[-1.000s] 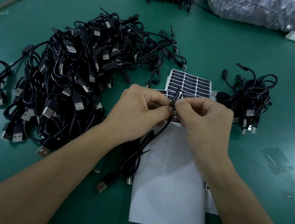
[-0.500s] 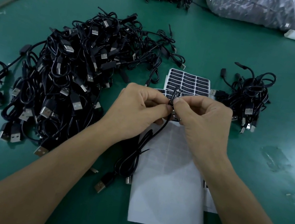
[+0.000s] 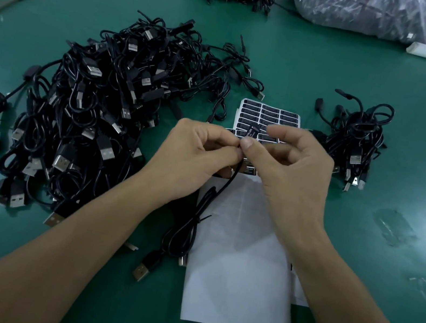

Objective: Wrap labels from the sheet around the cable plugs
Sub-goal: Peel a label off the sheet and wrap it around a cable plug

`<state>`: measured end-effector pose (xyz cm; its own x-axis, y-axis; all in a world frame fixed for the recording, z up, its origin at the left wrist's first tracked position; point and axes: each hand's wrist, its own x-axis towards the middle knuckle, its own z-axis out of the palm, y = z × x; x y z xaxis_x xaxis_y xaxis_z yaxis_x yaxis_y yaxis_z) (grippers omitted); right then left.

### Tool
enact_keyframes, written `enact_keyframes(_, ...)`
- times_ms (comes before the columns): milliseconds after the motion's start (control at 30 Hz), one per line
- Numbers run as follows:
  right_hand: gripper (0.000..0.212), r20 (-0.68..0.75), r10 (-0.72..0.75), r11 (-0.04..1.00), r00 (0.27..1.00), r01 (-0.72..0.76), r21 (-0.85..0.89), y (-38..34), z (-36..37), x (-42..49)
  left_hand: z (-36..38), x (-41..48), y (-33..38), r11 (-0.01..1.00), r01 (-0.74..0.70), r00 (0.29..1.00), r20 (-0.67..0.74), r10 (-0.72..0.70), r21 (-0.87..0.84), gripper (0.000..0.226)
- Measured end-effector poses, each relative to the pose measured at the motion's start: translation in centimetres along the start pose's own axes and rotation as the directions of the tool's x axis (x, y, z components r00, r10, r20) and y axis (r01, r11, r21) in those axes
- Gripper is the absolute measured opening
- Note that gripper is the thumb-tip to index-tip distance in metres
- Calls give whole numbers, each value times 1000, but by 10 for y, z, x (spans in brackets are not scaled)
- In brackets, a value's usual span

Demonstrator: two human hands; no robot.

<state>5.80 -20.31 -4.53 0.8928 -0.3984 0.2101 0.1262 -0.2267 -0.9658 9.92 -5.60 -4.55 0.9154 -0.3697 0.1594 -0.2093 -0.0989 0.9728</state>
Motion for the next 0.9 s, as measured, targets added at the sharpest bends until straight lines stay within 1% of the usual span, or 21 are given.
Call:
enact_keyframes(133, 19, 33, -58, 998, 998, 57, 35, 1, 2, 2, -1, 1, -1, 1000, -2, 1000, 16, 2, 2, 13)
enact_keyframes(233, 11, 44, -71, 995, 997, 67, 70, 1, 2, 3, 0, 1, -2, 999, 2, 1000, 31, -3, 34, 14)
enact_keyframes(300, 10, 58, -79, 995, 995, 76, 59, 1, 2, 3, 1, 1, -1, 999, 11, 1000, 25, -12, 43, 13)
enact_keyframes(400, 16, 68, -78, 996, 995, 75, 49, 2, 3, 4, 3, 1, 0, 998, 14, 1000, 4, -14, 62, 11)
enact_keyframes(500, 27, 85, -92, 995, 992, 87, 57, 2, 2, 2, 4, 0, -1, 997, -28, 1000, -3, 28, 67, 19)
enact_keyframes(567, 34, 80, -64, 995, 995, 57, 79, 1, 2, 1, 4, 0, -1, 997, -38, 999, -3, 39, 67, 21)
enact_keyframes(633, 41, 46, -8, 997, 999, 4, 75, 1, 2, 2, 4, 0, -1, 996, -50, 999, 15, 49, 78, 19)
enact_keyframes(700, 46, 17, 0, 999, 1000, 0, 48, 3, -1, 2, 5, -1, -1, 995, -61, 998, 31, 58, 80, 14)
enact_keyframes(800, 53, 41, -92, 994, 995, 94, -48, 1, -2, -1, 5, -2, 1, 996, -70, 997, 24, 69, 57, 13)
enact_keyframes(833, 49, 70, -138, 985, 988, 145, -94, -1, -2, -3, 4, -2, 2, 994, -85, 996, 12, 84, 62, 13)
enact_keyframes(900, 31, 131, -207, 949, 970, 231, -214, -3, 1, -6, 3, -1, 3, 992, -108, 994, -21, 110, 60, 14)
